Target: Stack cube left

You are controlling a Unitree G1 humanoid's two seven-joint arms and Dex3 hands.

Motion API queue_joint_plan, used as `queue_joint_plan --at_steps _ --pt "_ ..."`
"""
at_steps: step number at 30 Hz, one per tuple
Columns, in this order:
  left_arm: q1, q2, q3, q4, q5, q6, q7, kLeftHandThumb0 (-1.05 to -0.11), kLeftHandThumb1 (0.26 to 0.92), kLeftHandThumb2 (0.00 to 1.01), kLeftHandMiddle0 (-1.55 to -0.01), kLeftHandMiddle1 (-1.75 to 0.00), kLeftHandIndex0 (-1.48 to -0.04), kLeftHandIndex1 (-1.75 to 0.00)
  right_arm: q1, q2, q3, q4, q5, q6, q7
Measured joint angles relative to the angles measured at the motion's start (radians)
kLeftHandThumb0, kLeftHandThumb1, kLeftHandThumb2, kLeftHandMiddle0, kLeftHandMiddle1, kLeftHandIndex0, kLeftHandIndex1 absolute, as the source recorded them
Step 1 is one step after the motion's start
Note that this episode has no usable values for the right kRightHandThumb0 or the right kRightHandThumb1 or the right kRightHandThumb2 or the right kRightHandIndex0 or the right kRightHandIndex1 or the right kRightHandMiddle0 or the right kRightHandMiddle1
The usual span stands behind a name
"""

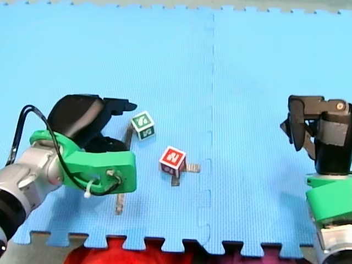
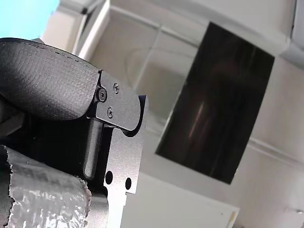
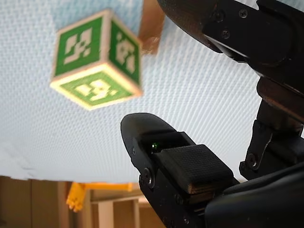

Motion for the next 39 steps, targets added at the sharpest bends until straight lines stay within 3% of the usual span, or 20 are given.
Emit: queue_joint_plan --at_steps 9,15,20,27,36,39 --pt "0.025 0.004 -0.003 -0.073 -0.005 0.048 -0.048 -0.612 0.677 0.00 -0.78 -1.63 -1.01 -0.02 0.033 0.004 0.002 -0.058 -0.047 0.040 -0.050" --pt "0.038 0.002 -0.004 -0.109 -0.010 0.076 -0.068 -0.631 0.682 0.00 -0.79 -1.58 -1.01 -0.01 0.048 0.003 0.009 -0.079 -0.065 0.057 -0.069" --pt "0.042 -0.003 -0.005 -0.114 -0.015 0.081 -0.068 -0.684 0.691 0.00 -0.80 -1.54 -0.98 0.00 0.054 0.003 0.013 -0.086 -0.070 0.064 -0.081" --pt "0.042 -0.010 -0.007 -0.098 -0.022 0.078 -0.063 -0.711 0.690 0.00 -0.88 -1.61 -0.95 0.00 0.060 0.001 0.018 -0.096 -0.073 0.073 -0.090" --pt "0.032 -0.023 -0.012 -0.085 -0.024 0.089 -0.068 -0.752 0.701 0.00 -0.86 -1.74 -0.87 0.00 0.070 -0.002 0.022 -0.098 -0.071 0.076 -0.091" --pt "0.032 -0.026 -0.019 -0.087 -0.018 0.104 -0.074 -0.851 0.720 0.01 -0.86 -1.75 -0.81 0.00 0.074 -0.003 0.023 -0.098 -0.070 0.076 -0.090"
